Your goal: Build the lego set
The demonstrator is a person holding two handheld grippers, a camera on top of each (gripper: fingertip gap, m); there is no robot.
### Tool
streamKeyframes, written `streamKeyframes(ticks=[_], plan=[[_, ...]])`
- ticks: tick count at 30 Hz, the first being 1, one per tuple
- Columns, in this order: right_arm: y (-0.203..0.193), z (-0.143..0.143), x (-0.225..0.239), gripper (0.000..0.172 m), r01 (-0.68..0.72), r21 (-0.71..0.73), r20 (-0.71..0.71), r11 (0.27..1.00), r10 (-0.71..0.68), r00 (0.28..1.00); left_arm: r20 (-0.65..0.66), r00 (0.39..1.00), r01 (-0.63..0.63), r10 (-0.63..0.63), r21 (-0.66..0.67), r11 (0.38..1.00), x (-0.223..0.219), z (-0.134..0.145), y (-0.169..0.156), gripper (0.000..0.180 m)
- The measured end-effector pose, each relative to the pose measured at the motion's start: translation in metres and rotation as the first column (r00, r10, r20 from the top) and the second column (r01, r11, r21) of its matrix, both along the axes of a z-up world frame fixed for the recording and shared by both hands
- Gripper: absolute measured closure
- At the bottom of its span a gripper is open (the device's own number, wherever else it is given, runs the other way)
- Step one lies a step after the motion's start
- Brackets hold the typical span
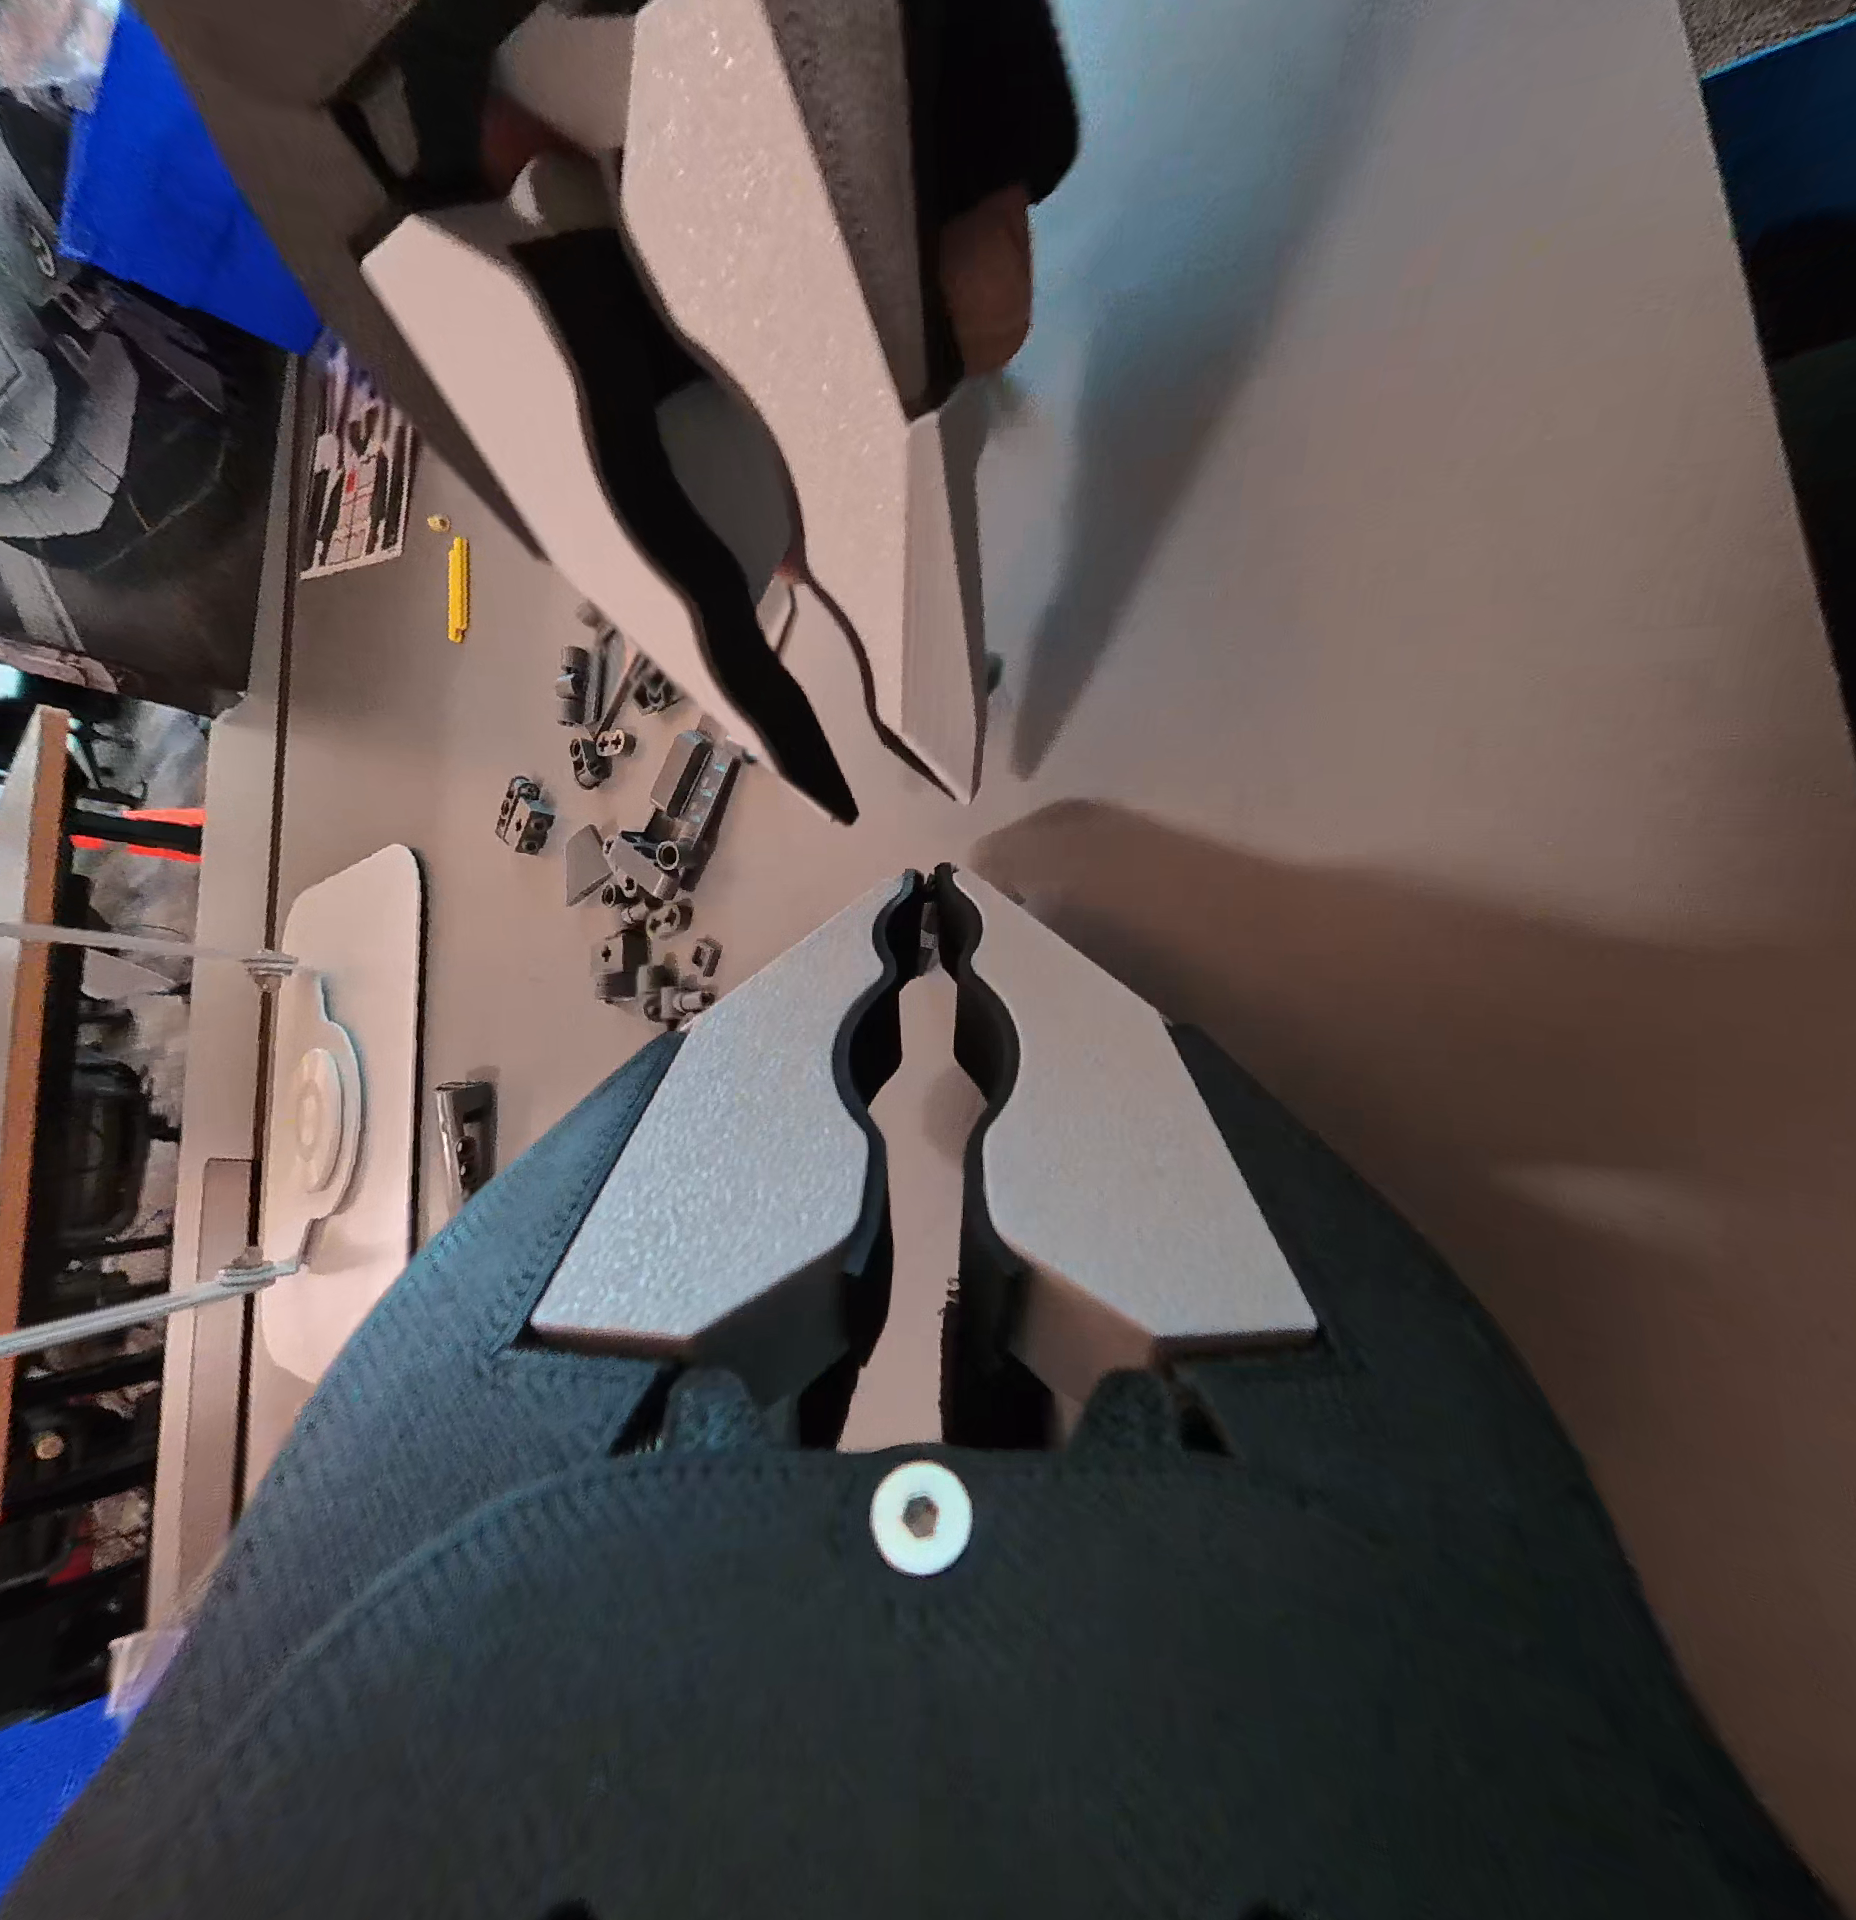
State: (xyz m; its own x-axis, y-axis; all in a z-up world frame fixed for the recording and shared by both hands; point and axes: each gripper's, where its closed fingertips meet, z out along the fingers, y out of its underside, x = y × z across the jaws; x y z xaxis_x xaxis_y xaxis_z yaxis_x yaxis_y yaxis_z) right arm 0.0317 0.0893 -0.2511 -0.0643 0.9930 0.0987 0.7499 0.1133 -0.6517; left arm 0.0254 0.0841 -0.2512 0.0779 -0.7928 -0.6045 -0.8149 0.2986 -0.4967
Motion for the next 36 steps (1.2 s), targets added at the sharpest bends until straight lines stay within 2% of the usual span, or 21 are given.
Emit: streamKeyframes(ticks=[4, 11, 14, 18, 23, 26, 31, 36], plan=[[0.001, 0.001, -0.004, 0.153, -0.094, 0.034, 0.025, 0.995, 0.093, 0.995, -0.061, 0.996, 0.069, -0.063, 0.108, 0.992, 0.001, 0.000, -0.005, 0.180], [-0.006, -0.001, -0.011, 0.153, -0.248, -0.008, 0.031, 0.969, 0.248, 0.968, -0.142, 0.980, 0.171, -0.139, 0.251, 0.953, 0.004, -0.002, -0.010, 0.180], [-0.009, -0.004, -0.014, 0.156, -0.311, -0.003, 0.050, 0.951, 0.310, 0.949, -0.169, 0.972, 0.201, -0.160, 0.258, 0.945, 0.003, -0.009, -0.014, 0.180], [-0.004, -0.011, -0.014, 0.158, -0.329, 0.001, 0.099, 0.944, 0.327, 0.940, -0.169, 0.972, 0.206, -0.165, 0.265, 0.942, 0.002, -0.010, -0.016, 0.180], [-0.002, 0.002, -0.011, 0.160, -0.317, 0.019, 0.057, 0.948, 0.315, 0.947, -0.138, 0.977, 0.196, -0.162, 0.283, 0.939, -0.004, 0.011, -0.021, 0.180], [-0.003, 0.007, -0.008, 0.162, -0.314, 0.026, 0.038, 0.949, 0.313, 0.949, -0.069, 0.994, 0.098, -0.084, 0.231, 0.968, -0.016, 0.024, -0.019, 0.180], [-0.011, 0.004, -0.012, 0.157, -0.326, 0.035, 0.034, 0.945, 0.325, 0.945, -0.016, 0.997, -0.076, 0.076, -0.004, 0.997, -0.030, 0.012, -0.019, 0.179], [-0.010, 0.003, -0.014, 0.158, -0.329, 0.033, 0.039, 0.944, 0.327, 0.944, -0.008, 0.993, -0.120, 0.120, -0.128, 0.984, -0.029, 0.000, -0.022, 0.179]])
